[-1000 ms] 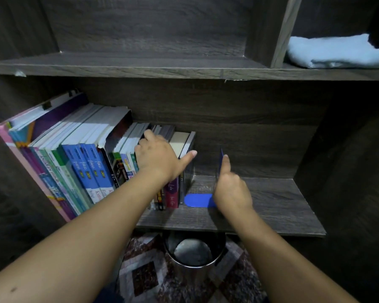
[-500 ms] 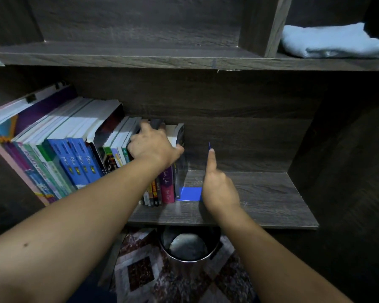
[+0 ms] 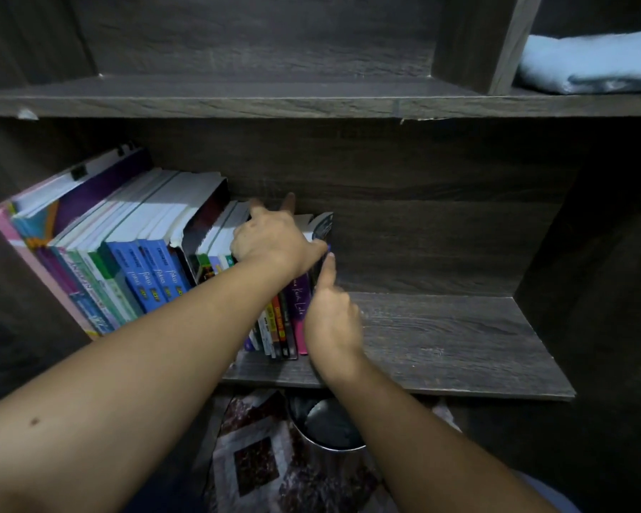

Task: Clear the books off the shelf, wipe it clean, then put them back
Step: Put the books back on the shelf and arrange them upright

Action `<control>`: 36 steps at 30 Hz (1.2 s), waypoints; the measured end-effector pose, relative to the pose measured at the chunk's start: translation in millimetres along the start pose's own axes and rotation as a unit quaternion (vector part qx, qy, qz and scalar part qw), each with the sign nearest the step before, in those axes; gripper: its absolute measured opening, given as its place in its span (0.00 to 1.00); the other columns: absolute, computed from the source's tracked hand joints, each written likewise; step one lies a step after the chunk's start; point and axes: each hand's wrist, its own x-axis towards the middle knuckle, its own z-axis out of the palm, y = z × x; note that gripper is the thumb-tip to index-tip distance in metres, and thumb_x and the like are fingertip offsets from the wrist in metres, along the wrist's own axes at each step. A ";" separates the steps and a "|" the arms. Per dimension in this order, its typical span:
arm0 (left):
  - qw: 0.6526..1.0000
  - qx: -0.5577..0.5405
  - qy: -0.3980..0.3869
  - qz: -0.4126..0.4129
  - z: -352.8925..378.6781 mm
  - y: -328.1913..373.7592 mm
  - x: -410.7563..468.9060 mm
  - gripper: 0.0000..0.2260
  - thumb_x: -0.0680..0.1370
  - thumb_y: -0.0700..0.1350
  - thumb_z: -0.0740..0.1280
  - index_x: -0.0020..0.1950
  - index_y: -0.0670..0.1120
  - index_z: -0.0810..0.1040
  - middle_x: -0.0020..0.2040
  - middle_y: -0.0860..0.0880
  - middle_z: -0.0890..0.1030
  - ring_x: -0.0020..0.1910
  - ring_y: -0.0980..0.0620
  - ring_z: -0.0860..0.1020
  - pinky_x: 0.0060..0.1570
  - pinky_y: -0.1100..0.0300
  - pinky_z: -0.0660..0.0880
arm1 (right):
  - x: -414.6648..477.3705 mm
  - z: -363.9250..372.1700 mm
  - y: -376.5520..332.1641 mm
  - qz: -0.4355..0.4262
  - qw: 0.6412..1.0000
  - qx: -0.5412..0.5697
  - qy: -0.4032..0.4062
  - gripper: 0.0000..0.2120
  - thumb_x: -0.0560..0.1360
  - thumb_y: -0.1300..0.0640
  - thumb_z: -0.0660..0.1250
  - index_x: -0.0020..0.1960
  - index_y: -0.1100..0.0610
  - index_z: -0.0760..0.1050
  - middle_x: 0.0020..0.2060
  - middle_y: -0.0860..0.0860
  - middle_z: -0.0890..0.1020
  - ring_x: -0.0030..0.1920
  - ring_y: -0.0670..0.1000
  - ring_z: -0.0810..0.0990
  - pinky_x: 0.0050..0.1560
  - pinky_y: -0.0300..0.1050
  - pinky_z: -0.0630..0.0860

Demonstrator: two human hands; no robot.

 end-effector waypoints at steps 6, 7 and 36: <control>0.993 -0.004 -0.075 0.090 -14.5 -24.4 -6.3 0.32 0.78 0.65 0.54 0.76 0.48 0.61 0.74 0.37 0.61 0.71 0.39 0.64 0.66 0.51 0.67 | 11.3 -1.8 9.7 0.006 0.993 0.109 -0.036 0.36 0.79 0.65 0.57 0.79 0.46 0.42 0.47 0.58 0.80 0.45 0.57 0.80 0.42 0.49 0.77; 0.990 -0.008 -0.068 0.124 -16.9 -31.1 -14.2 0.31 0.78 0.64 0.54 0.76 0.47 0.62 0.73 0.37 0.62 0.71 0.39 0.64 0.67 0.51 0.66 | 12.6 -3.2 15.2 -0.002 0.989 0.139 -0.043 0.35 0.79 0.63 0.58 0.79 0.44 0.44 0.45 0.57 0.80 0.43 0.56 0.80 0.44 0.50 0.79; 0.930 0.070 0.198 0.300 57.2 -73.7 -34.4 0.54 0.51 0.70 0.75 0.68 0.42 0.65 0.65 0.39 0.72 0.64 0.39 0.71 0.65 0.45 0.64 | 22.8 35.5 48.2 0.001 0.969 0.161 -0.188 0.35 0.81 0.57 0.60 0.76 0.36 0.43 0.58 0.58 0.79 0.45 0.50 0.75 0.49 0.41 0.70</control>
